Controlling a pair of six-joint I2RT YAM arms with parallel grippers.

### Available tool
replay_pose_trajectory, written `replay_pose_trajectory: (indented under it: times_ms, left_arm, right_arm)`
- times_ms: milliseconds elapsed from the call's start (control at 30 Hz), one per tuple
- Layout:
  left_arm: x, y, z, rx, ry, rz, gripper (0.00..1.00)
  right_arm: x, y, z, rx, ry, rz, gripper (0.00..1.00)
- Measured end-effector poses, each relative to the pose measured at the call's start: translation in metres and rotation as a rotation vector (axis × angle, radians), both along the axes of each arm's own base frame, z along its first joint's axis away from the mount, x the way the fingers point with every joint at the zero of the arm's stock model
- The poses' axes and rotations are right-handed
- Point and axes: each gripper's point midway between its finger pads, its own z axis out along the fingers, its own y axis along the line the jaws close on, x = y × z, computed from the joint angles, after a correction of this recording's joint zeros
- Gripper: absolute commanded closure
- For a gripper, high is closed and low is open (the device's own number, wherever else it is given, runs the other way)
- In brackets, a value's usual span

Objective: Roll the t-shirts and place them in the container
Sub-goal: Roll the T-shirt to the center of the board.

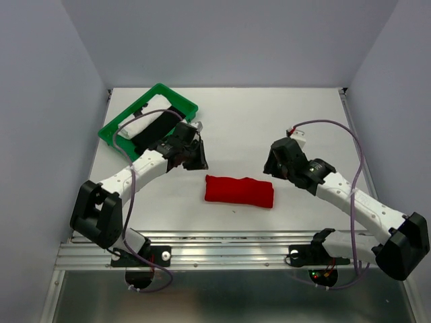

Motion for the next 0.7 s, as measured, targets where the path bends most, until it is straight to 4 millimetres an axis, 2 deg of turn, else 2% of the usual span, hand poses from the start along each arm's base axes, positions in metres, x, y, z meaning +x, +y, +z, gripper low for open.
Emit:
replay_pose_trajectory:
  times_ms: [100,233,267,400,500,533,567,600,700]
  left_arm:
    - [0.0,0.011,0.002,-0.02,-0.011,0.041,0.67]
    - [-0.009,0.025,-0.014,-0.006,0.036,0.082,0.66]
    - [-0.01,0.027,-0.015,-0.001,0.044,0.087,0.58]
    - [0.0,0.04,-0.008,0.006,0.035,0.126,0.4]
    - [0.023,0.052,0.013,0.011,-0.007,0.167,0.38]
    - [0.042,0.055,0.027,0.006,-0.044,0.189,0.35]
    - [0.052,0.057,0.034,0.006,-0.061,0.201,0.34]
    - [0.074,0.061,0.047,0.008,-0.088,0.225,0.33]
    - [0.122,0.064,0.064,0.011,-0.154,0.26,0.27]
  right_arm:
    - [-0.001,-0.01,0.002,0.014,-0.003,-0.008,0.45]
    - [-0.014,-0.013,-0.012,0.03,0.043,0.017,0.45]
    - [-0.017,-0.013,-0.017,0.032,0.058,0.025,0.44]
    - [-0.025,-0.012,-0.027,0.038,0.094,0.037,0.4]
    - [-0.025,-0.01,-0.026,0.049,0.095,0.041,0.36]
    - [-0.026,-0.01,-0.025,0.052,0.095,0.041,0.36]
    - [-0.026,-0.009,-0.025,0.057,0.095,0.042,0.36]
    - [-0.026,-0.008,-0.025,0.061,0.096,0.045,0.34]
    - [-0.027,-0.006,-0.025,0.069,0.101,0.048,0.31]
